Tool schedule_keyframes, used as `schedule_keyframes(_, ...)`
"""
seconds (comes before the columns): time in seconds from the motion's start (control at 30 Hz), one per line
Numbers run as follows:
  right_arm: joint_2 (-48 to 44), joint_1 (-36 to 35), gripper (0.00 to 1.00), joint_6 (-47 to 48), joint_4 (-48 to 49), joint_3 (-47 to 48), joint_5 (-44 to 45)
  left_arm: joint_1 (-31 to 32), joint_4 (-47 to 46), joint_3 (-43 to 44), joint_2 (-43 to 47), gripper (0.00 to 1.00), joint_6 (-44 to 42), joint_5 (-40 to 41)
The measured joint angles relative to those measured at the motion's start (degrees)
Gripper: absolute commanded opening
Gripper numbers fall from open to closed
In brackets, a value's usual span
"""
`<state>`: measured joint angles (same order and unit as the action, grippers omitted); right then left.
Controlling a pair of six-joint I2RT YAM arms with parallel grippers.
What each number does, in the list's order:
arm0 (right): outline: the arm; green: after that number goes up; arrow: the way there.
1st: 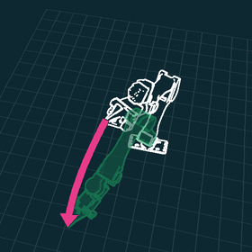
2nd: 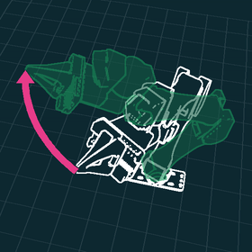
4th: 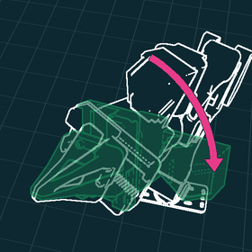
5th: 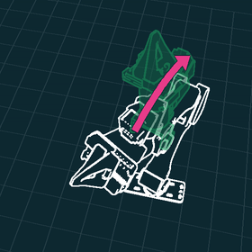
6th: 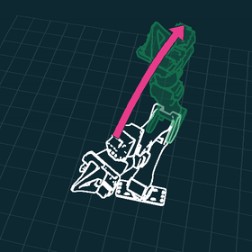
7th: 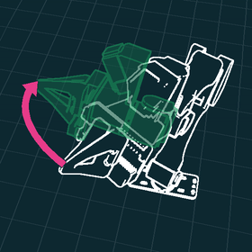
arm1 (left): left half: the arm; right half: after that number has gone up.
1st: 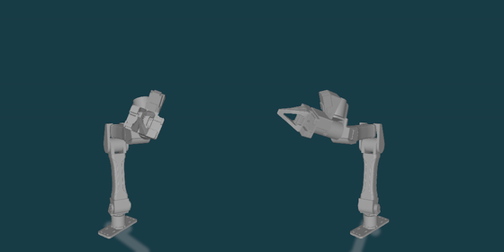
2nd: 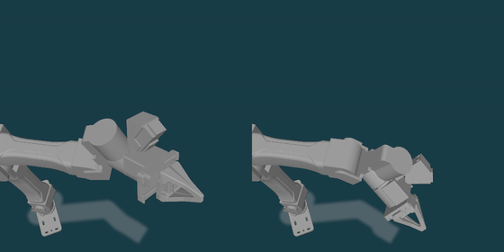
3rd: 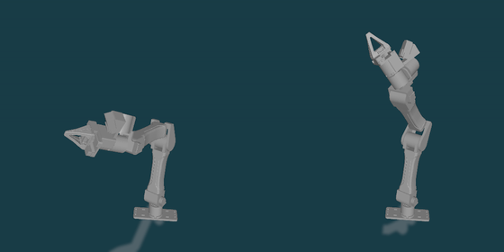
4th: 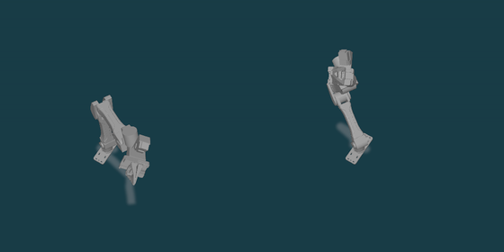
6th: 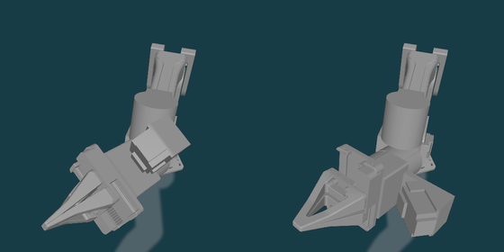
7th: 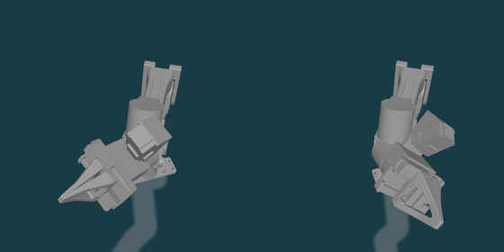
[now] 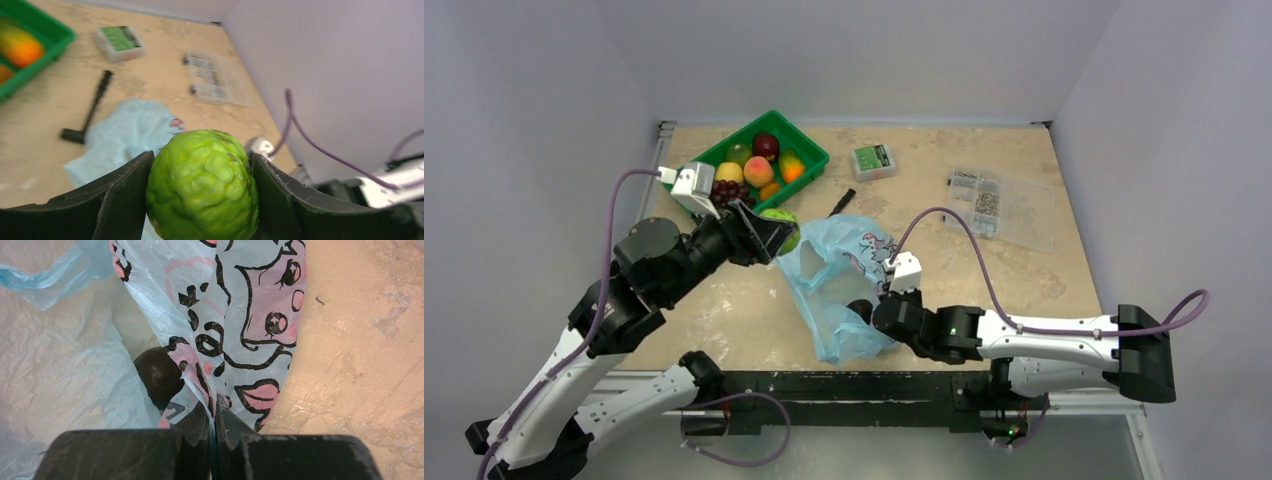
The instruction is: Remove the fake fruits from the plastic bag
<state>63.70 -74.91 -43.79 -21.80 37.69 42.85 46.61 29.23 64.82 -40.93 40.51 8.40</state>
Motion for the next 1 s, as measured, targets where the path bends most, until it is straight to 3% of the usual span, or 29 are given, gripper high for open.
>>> schedule_keyframes(0.1,0.0,0.0,0.00,1.2,-0.9,1.0,0.6,-7.4,10.0,6.6,-3.9,0.00,-4.7,1.4)
schedule_keyframes(0.3,0.0,0.0,0.00,6.0,-0.4,2.6,1.2,-21.3,11.4,7.1,-10.5,0.00,-11.2,5.9)
schedule_keyframes(0.47,0.0,0.0,0.00,9.1,2.0,2.6,1.1,-32.0,3.1,3.7,-16.8,0.00,-13.9,2.7)
schedule_keyframes(0.7,-0.1,0.0,0.00,10.4,3.3,2.6,-0.2,-41.8,-8.2,3.7,-28.8,0.00,-14.2,-2.5)
schedule_keyframes(1.0,-2.6,0.0,0.00,11.6,3.6,2.6,-0.9,-53.2,-29.4,-0.2,-44.3,0.00,-13.4,-2.8)
